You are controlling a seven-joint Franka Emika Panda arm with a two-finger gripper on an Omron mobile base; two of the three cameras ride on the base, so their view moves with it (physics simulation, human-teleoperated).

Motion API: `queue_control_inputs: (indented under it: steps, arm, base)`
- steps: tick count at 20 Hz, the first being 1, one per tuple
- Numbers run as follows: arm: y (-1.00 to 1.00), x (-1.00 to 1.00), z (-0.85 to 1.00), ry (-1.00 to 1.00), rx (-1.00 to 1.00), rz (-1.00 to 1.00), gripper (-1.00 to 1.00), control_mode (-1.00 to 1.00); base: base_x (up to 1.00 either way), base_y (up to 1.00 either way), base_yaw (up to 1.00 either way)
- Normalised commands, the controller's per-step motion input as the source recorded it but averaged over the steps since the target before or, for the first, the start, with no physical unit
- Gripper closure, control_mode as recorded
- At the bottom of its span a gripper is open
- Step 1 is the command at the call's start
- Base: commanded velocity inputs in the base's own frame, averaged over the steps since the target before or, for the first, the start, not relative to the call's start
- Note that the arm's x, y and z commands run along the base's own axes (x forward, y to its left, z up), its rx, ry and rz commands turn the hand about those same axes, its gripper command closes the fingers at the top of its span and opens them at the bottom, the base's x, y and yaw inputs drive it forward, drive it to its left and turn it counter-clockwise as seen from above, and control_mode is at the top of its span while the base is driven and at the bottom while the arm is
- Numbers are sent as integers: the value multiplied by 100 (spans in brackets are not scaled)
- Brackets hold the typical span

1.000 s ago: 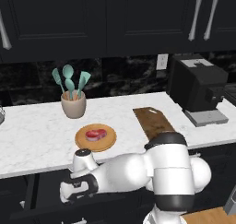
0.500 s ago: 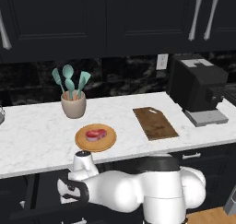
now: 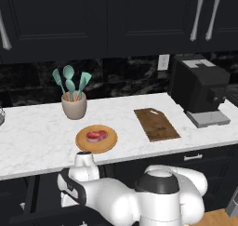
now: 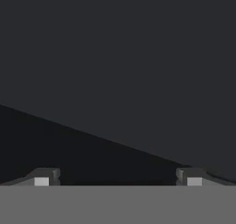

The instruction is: Pick up the knife from the drawer and place it on the cutting board. Then place the meat from the plate to the cutting board.

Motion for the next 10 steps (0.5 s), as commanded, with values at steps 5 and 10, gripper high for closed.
queue_control_inputs:
  steps: [5,10]
  arm:
    - [0,-18,0,17,0,0,-100,-100]
    - [8,-31,0,16,0,0,-100,-100]
  base:
    - [0,0,0]
    - [0,0,0]
